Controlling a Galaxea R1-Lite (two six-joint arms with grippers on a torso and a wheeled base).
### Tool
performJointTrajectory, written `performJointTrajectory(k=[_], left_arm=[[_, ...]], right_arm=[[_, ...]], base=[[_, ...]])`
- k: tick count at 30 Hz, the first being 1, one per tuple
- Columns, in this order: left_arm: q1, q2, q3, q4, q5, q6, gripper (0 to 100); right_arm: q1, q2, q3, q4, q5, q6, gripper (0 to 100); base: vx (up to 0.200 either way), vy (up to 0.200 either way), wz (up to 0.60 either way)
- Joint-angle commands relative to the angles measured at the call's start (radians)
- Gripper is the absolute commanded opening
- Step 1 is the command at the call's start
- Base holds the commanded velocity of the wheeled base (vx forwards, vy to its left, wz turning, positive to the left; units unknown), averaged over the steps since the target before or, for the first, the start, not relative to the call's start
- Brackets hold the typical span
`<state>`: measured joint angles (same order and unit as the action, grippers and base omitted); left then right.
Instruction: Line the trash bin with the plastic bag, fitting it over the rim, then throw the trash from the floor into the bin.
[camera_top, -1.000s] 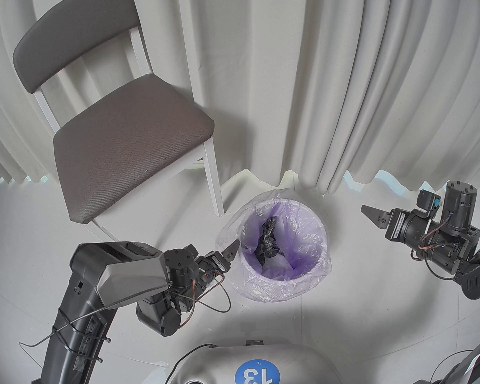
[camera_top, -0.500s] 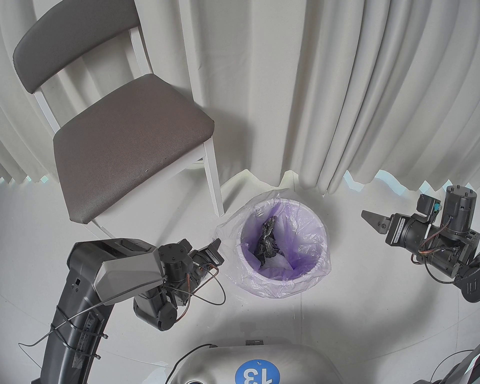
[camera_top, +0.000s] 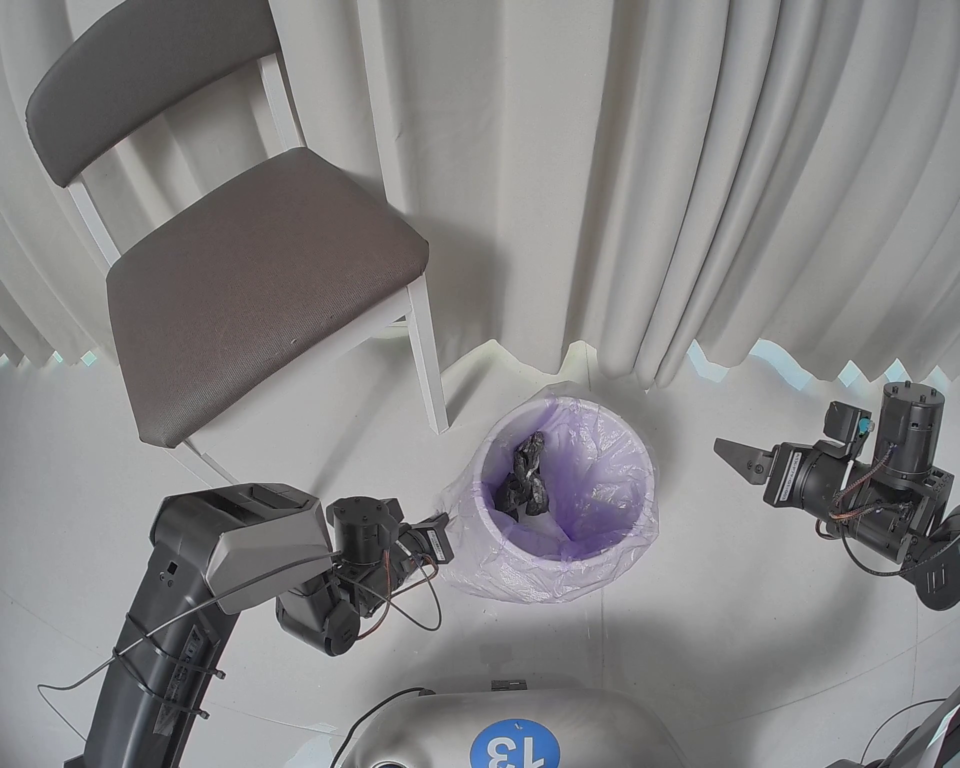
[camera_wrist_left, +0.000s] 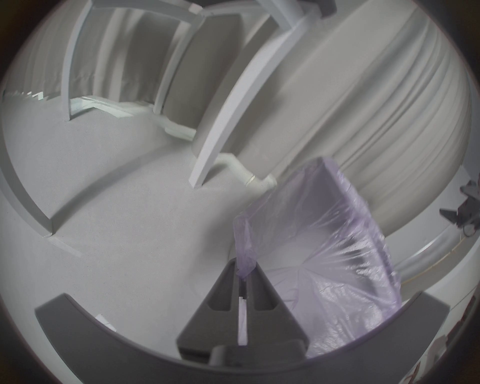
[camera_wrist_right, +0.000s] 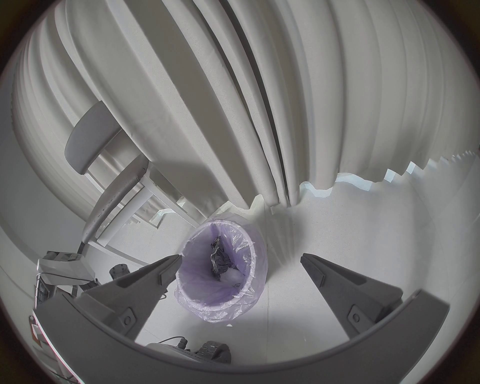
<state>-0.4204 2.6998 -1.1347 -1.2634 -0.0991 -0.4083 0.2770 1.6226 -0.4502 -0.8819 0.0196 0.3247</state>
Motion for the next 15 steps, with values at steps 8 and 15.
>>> performJointTrajectory(k=[8, 15], left_arm=[[0.034, 0.071, -0.350, 0.358, -0.024, 0.177, 0], [0.054, 0.117, -0.442, 0.403, -0.045, 0.253, 0]], right_arm=[[-0.001, 0.114, 0.013, -0.068, 0.002, -0.001, 100], [-0.027, 0.171, 0.015, -0.086, 0.014, -0.015, 100]], base=[[0.000, 0.000, 0.00], [0.000, 0.000, 0.00]])
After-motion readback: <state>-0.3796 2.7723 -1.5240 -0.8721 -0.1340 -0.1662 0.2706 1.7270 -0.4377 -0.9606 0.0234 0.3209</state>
